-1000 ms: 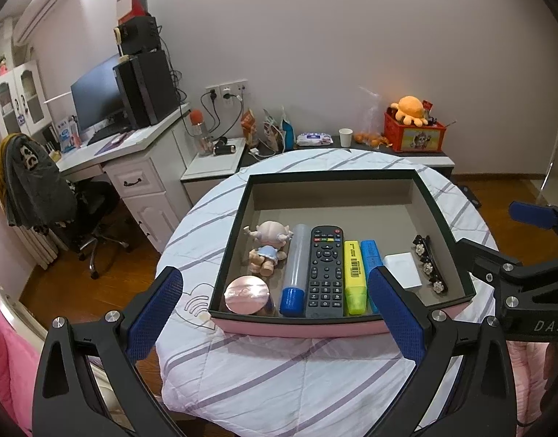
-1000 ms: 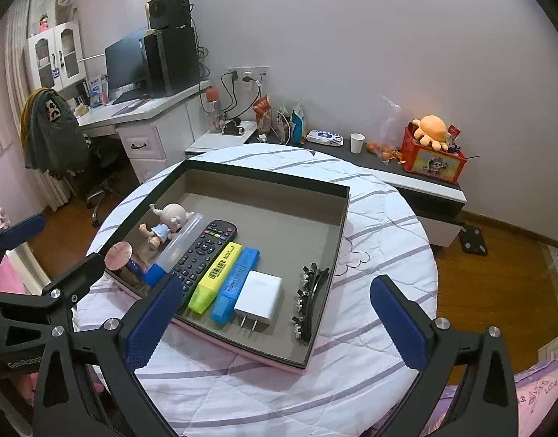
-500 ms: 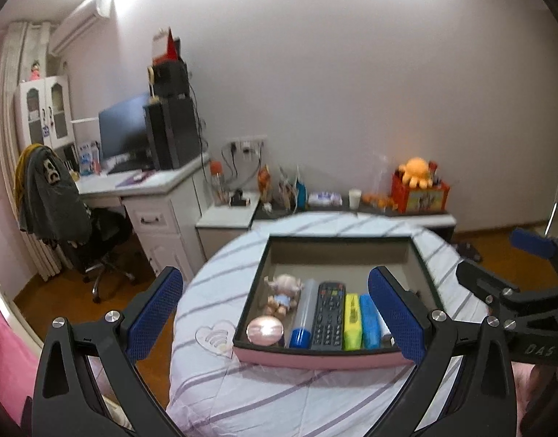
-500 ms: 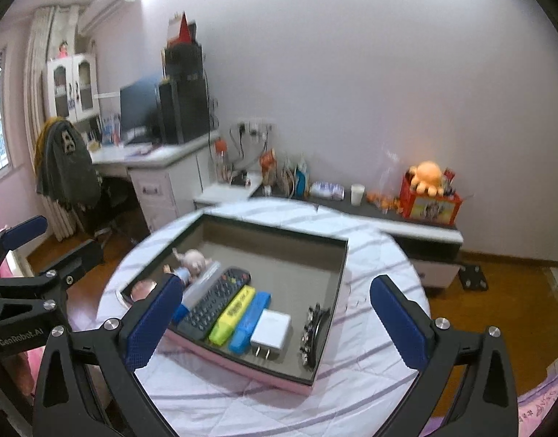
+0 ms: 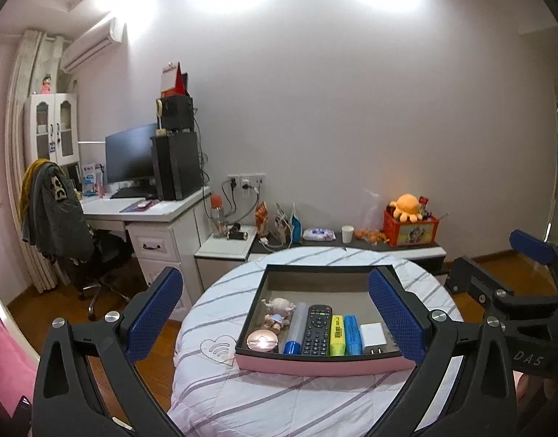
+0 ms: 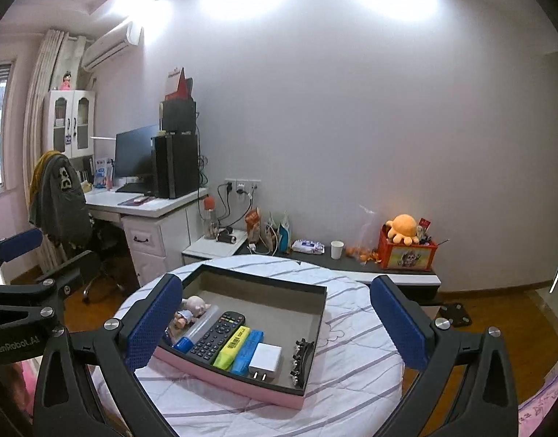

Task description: Organize rigid objects

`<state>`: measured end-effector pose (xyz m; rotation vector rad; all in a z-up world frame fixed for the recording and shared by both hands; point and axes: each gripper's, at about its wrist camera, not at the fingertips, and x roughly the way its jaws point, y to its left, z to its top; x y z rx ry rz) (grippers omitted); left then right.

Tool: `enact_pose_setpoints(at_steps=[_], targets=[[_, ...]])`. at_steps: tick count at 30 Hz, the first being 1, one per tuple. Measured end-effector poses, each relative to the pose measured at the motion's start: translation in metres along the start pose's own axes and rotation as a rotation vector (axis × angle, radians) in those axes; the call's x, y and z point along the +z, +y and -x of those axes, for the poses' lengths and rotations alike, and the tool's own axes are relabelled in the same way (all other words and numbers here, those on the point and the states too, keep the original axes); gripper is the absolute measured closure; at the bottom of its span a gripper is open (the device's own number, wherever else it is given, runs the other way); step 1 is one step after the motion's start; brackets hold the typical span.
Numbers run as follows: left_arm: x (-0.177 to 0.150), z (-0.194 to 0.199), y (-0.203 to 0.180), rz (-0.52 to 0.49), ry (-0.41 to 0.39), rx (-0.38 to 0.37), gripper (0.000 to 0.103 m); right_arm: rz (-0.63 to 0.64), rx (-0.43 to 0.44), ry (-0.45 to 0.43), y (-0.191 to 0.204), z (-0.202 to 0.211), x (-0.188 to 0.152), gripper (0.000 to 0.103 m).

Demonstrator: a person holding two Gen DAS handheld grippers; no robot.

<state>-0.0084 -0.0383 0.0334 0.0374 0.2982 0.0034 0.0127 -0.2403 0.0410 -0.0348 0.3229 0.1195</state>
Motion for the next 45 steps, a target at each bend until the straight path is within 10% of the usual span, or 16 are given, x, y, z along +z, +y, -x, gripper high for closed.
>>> enact_pose_setpoints(at_steps=[45], targets=[[0.011,0.076,0.010,-0.011,-0.101,0.056,0.000,0.012,0.005,-0.083,0.018,0.069,0.013,0.000]])
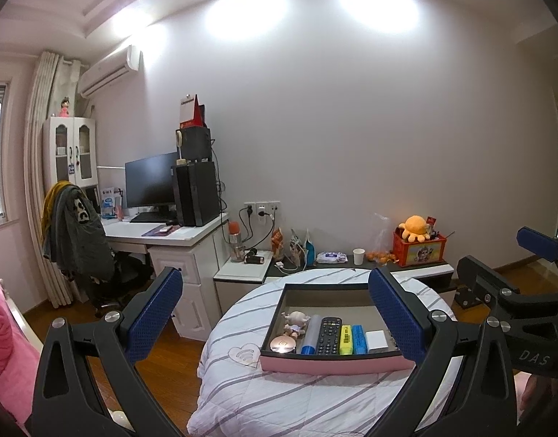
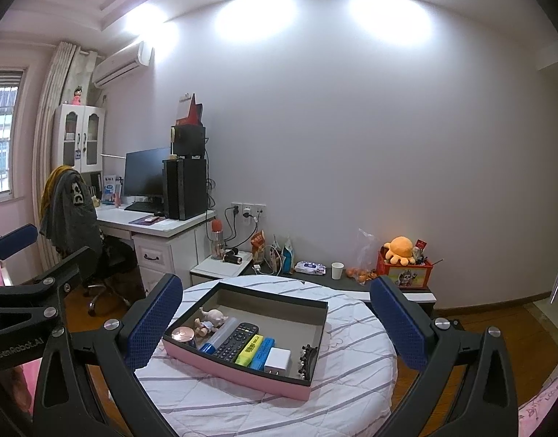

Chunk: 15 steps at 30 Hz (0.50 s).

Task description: Organize rigid objects

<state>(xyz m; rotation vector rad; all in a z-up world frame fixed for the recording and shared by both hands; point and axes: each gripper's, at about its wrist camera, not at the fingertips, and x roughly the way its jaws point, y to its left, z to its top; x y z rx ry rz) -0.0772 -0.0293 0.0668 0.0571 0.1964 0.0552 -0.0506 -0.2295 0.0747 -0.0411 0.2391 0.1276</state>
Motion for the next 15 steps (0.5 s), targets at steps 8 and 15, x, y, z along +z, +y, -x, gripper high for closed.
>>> enact_pose_setpoints(at_steps=[8,15], targets=[[0.002,-0.009,-0.003,-0.001,0.012,-0.009,0.000,0.001,-0.001,0.010,-0.002,-0.003,0.000,0.000],[0.001,-0.017,-0.010,-0.009,0.025,-0.021,0.000,-0.008,-0.017,0.021,-0.005,-0.008,0.000,0.000]])
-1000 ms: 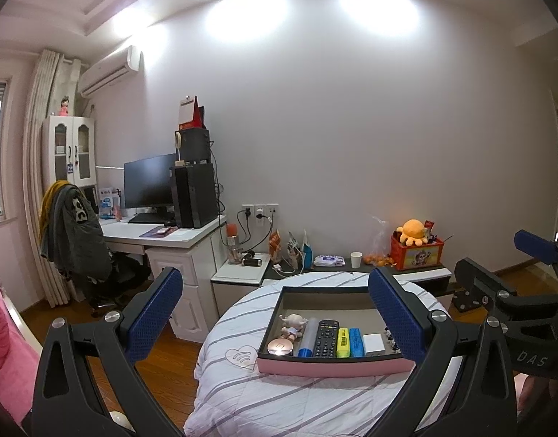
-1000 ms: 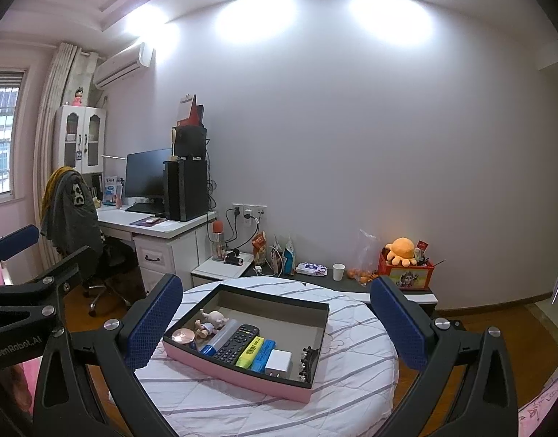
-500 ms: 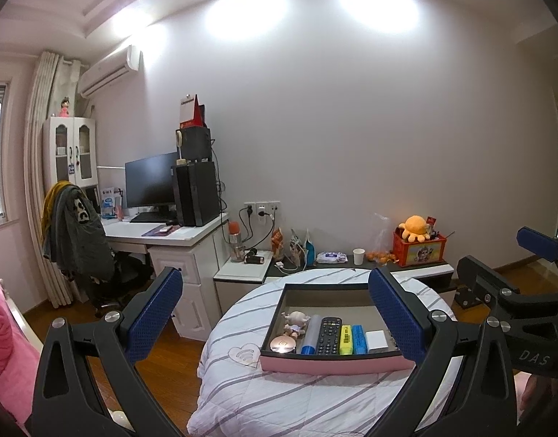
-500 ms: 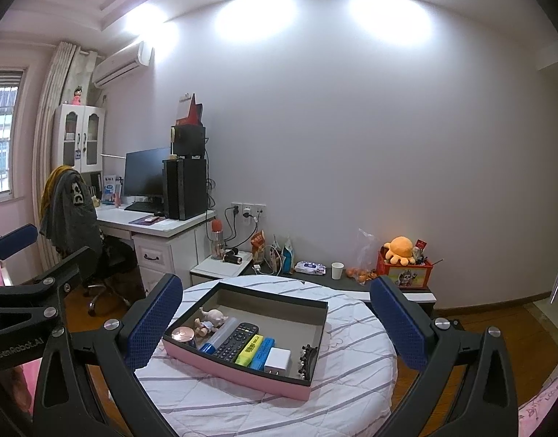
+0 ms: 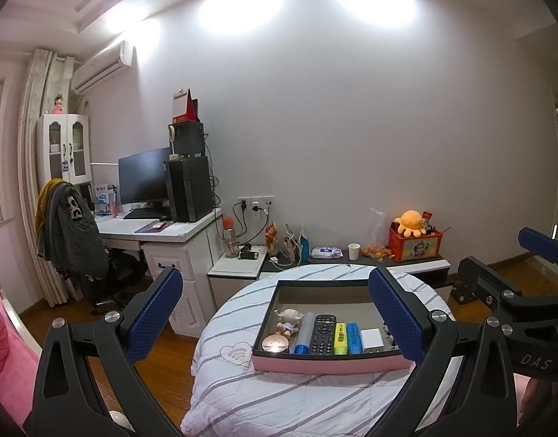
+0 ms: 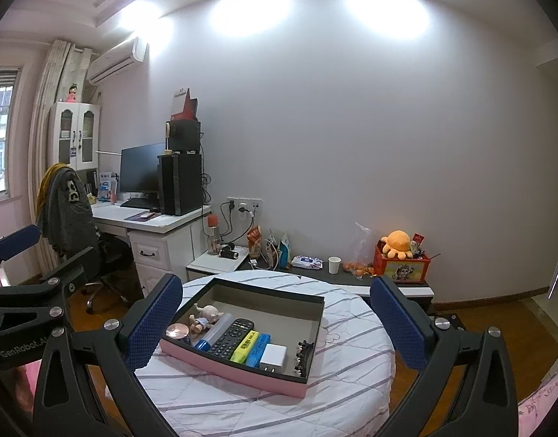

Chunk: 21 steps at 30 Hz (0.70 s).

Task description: Organize rigid objects

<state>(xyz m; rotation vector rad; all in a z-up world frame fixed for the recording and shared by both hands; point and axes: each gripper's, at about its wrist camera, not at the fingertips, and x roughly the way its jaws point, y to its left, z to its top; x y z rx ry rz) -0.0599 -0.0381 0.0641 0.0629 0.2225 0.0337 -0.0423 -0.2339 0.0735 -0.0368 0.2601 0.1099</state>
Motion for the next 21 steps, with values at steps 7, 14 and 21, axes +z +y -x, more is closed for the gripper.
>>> enact_pose_setpoints(at_steps=[7,14,21], targets=[[-0.001,-0.005,-0.006,-0.005,0.004,-0.007,0.000,-0.010,-0.013,0.002,-0.004,-0.002,-0.001,0.000],[-0.007,-0.011,-0.005,-0.012,0.001,-0.020,0.000,-0.013,-0.011,0.010,-0.004,-0.005,-0.002,0.000],[-0.011,-0.015,-0.007,-0.032,-0.018,-0.012,0.000,-0.010,-0.012,0.016,-0.002,-0.008,-0.004,0.000]])
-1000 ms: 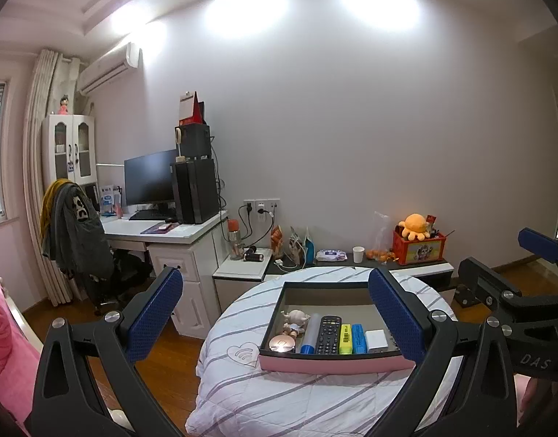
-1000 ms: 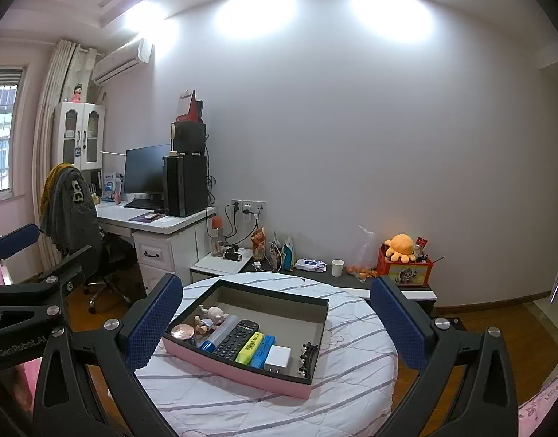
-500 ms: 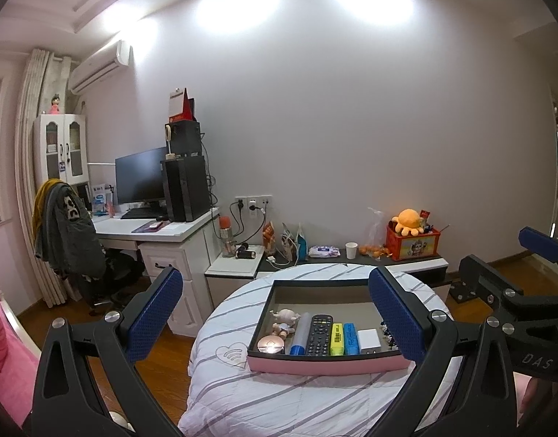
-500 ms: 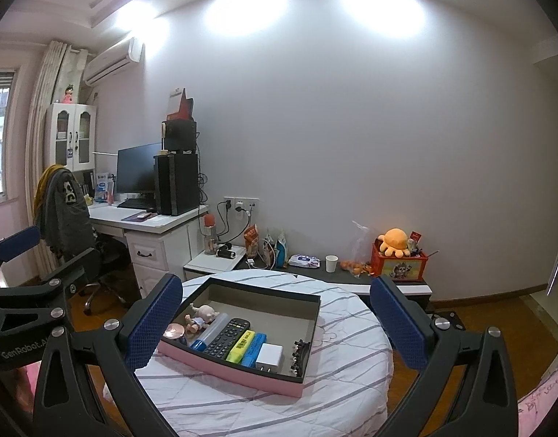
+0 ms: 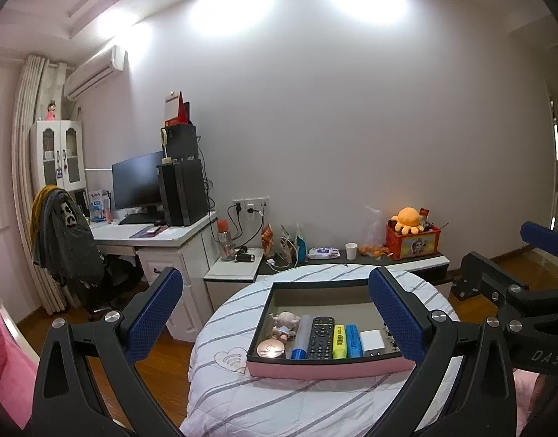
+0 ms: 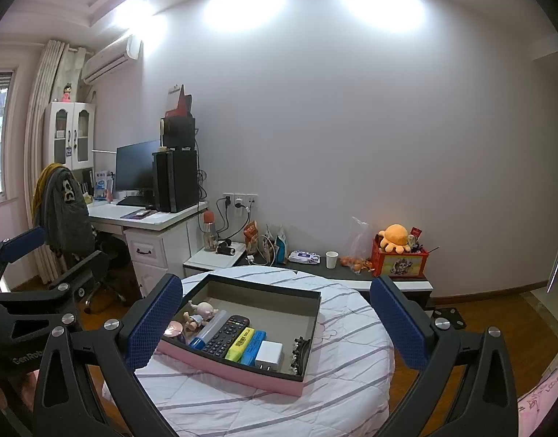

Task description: Organize rigid objects

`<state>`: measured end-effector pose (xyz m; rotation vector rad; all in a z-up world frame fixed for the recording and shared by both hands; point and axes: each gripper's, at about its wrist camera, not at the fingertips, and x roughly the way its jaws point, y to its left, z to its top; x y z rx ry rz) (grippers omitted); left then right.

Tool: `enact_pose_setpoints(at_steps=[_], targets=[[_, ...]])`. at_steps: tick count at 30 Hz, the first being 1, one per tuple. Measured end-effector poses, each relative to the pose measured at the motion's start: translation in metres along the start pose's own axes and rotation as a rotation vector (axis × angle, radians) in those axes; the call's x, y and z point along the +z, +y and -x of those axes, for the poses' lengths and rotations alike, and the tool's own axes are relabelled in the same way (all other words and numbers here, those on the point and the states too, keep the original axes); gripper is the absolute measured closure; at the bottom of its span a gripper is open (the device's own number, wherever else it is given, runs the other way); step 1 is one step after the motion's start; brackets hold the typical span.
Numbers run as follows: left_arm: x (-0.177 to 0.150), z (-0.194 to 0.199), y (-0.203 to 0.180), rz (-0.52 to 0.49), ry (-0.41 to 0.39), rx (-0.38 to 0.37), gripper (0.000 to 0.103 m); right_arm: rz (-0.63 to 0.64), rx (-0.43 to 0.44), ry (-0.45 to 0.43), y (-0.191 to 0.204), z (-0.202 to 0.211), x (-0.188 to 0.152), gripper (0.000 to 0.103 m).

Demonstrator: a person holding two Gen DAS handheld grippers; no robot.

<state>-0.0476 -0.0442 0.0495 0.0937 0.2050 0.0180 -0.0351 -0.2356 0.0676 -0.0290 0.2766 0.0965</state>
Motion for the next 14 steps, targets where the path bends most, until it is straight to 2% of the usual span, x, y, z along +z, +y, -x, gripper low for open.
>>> enact_pose_setpoints(at_steps=[14], targets=[[-0.0018,-0.0082,-0.0004,0.004,0.023,0.003,0.000,-0.004,-0.002,0.016,-0.0005,-0.0064,-0.0027,0.000]])
